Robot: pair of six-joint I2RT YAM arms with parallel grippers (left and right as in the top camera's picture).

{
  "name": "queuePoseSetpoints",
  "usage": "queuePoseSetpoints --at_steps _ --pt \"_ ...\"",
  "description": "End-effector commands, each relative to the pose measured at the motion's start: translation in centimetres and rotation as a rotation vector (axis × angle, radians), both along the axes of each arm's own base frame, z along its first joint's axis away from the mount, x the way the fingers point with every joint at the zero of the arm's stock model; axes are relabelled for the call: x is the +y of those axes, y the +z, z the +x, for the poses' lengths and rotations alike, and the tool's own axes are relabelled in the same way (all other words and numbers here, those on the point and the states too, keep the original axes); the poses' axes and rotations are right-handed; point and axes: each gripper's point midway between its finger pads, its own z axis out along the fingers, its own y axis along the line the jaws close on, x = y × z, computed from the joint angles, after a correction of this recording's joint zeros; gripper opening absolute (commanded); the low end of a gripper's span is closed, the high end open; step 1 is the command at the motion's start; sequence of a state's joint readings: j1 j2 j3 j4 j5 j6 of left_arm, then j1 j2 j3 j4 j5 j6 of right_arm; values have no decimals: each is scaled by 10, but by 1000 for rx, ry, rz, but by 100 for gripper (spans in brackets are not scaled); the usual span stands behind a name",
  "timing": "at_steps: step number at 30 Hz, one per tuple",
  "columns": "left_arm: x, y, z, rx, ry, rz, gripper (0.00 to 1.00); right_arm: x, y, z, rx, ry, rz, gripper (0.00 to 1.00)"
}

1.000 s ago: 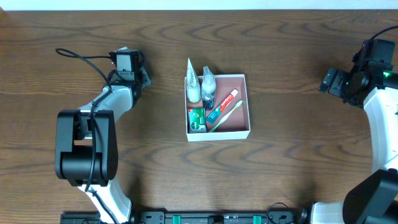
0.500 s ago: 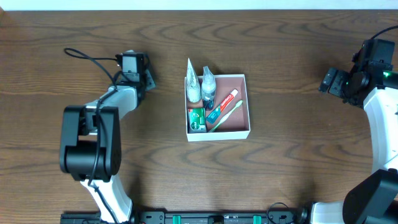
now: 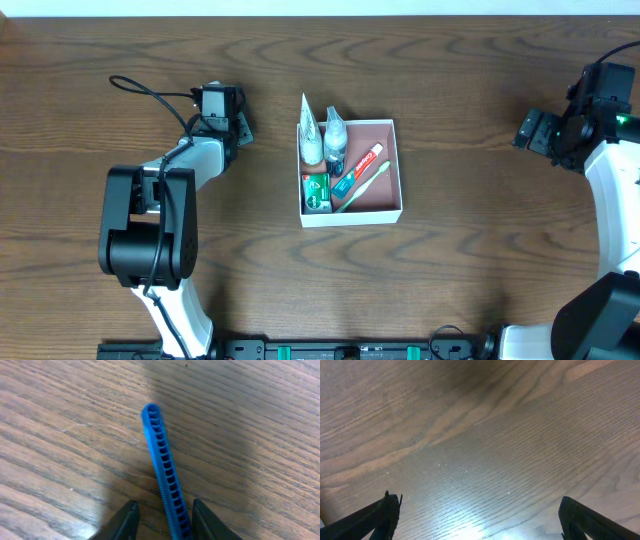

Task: Pack container
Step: 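Lower the left gripper onto the blue razor handle and grasp it, then lift the razor upright and carry it over the box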

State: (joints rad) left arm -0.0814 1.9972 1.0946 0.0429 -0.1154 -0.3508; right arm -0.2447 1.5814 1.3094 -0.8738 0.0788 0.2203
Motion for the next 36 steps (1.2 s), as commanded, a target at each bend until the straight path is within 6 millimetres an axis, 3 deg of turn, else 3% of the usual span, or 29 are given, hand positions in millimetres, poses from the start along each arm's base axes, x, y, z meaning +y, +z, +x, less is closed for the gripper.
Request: queuePoseSetpoints --at_steps 1,4,13,21,24,29,36 --pt "1 -16 -10 65 2 3 19 -2 -3 -1 8 -16 4 99" --pt "0 -21 -18 101 -2 6 6 -2 -3 -1 8 -16 4 99" --pt "-20 -26 -25 139 -62 -80 6 -2 -3 -1 8 -16 4 99" --pt "-20 -18 -24 126 -63 -82 6 -2 -3 -1 8 -16 4 99" --pt "-20 6 -16 70 -73 -78 6 -2 -3 -1 8 -16 4 99" --pt "-21 74 -6 -75 -92 -74 6 -2 -3 -1 8 -16 4 99" --pt "-24 185 -33 -258 -110 -86 6 -2 -3 -1 8 -16 4 99"
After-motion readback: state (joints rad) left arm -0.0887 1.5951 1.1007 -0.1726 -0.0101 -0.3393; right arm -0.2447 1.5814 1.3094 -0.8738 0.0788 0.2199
